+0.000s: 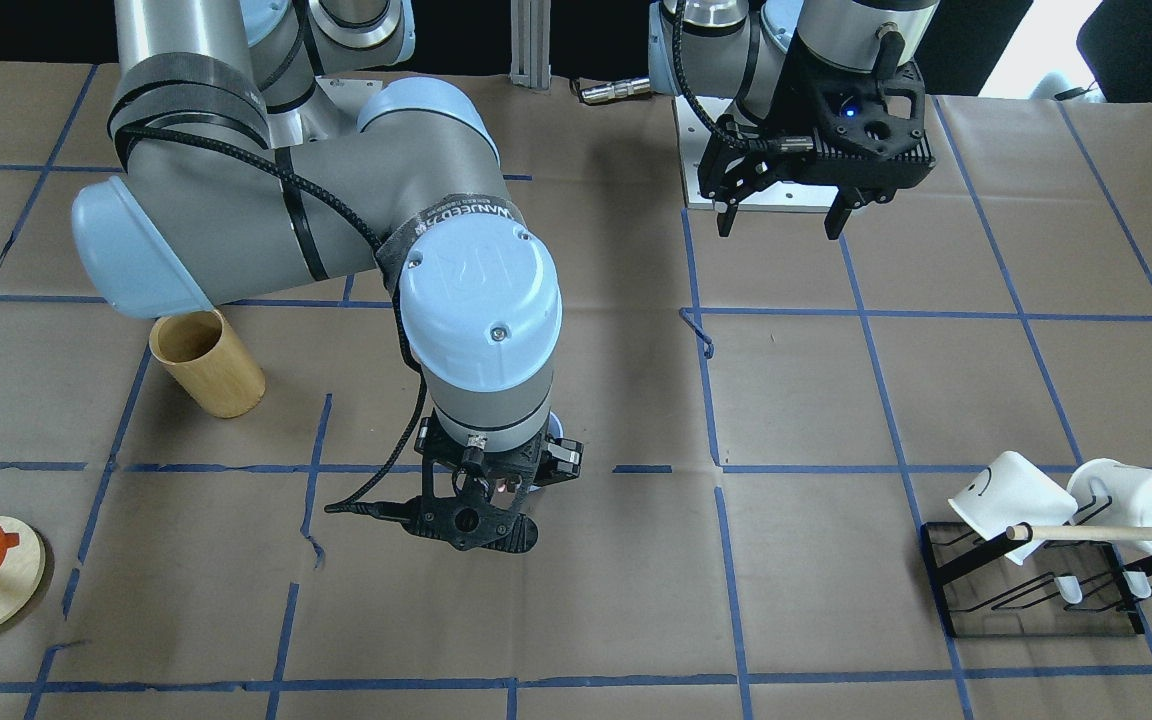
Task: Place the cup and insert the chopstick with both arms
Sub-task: 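Lower the pink chopstick into the blue cup and open the right gripper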
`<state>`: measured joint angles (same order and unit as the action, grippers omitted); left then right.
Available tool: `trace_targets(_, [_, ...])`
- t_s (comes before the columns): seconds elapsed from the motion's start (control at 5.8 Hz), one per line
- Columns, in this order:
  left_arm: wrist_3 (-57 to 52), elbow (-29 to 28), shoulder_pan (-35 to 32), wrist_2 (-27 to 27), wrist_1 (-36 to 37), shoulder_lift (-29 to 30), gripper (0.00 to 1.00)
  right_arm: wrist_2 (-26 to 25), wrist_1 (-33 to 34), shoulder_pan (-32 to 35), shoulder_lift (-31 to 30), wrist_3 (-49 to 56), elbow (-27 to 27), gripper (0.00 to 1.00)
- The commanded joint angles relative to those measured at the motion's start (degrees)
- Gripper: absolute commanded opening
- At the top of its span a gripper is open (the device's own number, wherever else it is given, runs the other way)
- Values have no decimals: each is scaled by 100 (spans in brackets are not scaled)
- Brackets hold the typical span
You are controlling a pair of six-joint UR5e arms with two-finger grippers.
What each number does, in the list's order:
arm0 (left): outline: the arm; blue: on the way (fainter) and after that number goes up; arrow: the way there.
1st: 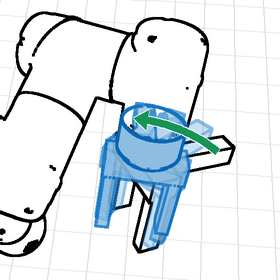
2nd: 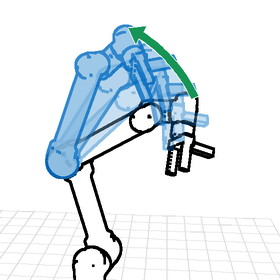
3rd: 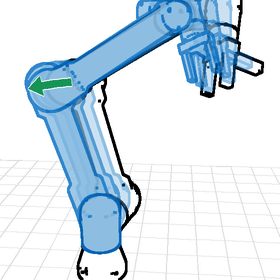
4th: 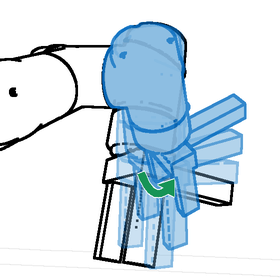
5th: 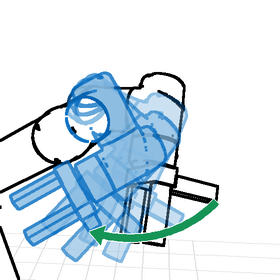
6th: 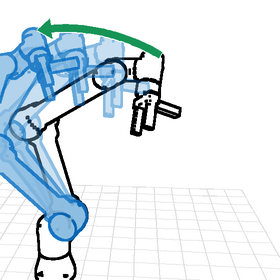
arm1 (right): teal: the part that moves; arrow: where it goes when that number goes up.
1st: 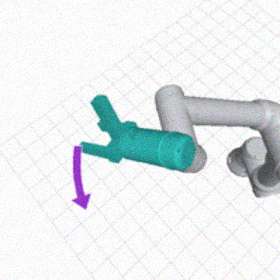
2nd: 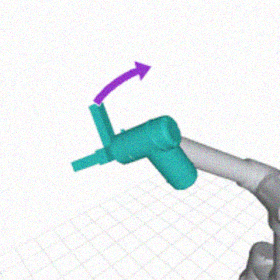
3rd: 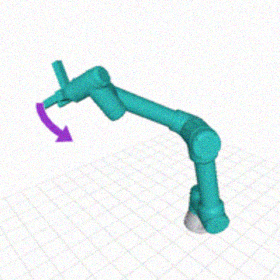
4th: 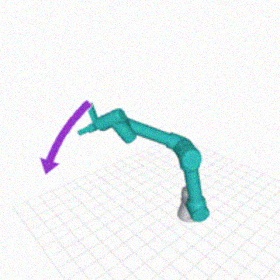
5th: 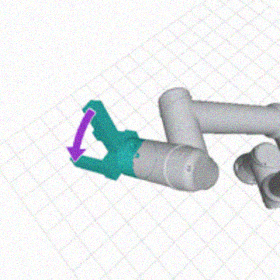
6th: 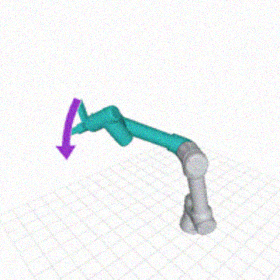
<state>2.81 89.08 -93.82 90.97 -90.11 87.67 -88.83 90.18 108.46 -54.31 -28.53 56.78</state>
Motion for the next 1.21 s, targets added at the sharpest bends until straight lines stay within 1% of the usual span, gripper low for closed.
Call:
trace_targets(0.0, [0, 4, -5, 0, -15, -4, 100, 7, 167, -9, -44, 5, -35, 100])
trace_targets(0.17, [0, 4, -14, 0, -15, -4, 100, -2, 10, -113, -271, 66, -96, 100])
trace_targets(0.34, [0, 12, -14, 0, -15, -4, 100, -98, -479, -271, -656, 728, -44, 100])
trace_targets(0.52, [0, 12, -22, 0, -15, -4, 100, -90, -1180, -760, -1130, 1248, 43, 100])
trace_targets(0.69, [0, 12, -22, 0, -7, -4, 100, -90, -1509, -1296, -1526, 2001, 340, 100])
trace_targets(0.86, [0, 12, -22, 0, -15, -4, 100, -90, -1608, -1571, -2104, 2113, 969, 100])
trace_targets(1.03, [0, 12, -22, 0, -15, -4, 100, -64, -1182, -1687, -2772, 2175, 1985, 100])
